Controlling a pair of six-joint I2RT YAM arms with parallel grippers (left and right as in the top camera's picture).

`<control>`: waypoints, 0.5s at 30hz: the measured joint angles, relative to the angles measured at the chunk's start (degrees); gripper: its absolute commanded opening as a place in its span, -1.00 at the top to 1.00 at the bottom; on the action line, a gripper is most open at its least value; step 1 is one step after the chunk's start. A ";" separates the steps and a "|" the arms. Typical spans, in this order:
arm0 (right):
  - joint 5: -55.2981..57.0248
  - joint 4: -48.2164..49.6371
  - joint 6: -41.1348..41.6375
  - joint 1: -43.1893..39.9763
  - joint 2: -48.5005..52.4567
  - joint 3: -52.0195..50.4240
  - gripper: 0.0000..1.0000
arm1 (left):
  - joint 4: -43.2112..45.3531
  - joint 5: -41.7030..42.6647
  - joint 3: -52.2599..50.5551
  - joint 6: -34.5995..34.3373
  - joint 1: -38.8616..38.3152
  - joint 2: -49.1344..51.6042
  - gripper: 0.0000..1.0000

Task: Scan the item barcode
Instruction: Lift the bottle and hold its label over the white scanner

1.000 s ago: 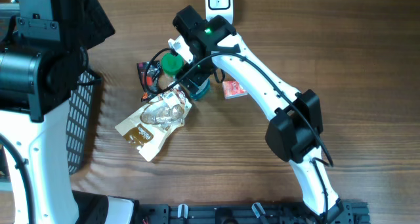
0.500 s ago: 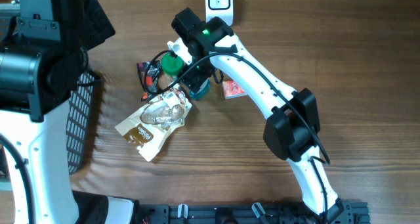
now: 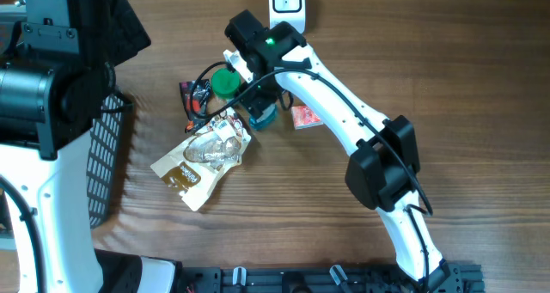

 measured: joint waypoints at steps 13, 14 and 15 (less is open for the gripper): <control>-26.45 -8.63 14.78 -13.60 -1.79 0.00 -0.34 | -0.79 0.26 0.00 -0.44 0.00 0.00 -1.00; -29.29 -8.98 15.69 -15.08 -1.81 0.00 -0.34 | -0.81 0.28 0.00 -0.44 0.00 0.00 -1.00; -31.30 -9.20 16.39 -16.09 -1.84 0.00 -0.34 | -0.83 0.44 0.00 -0.44 0.00 0.00 -1.00</control>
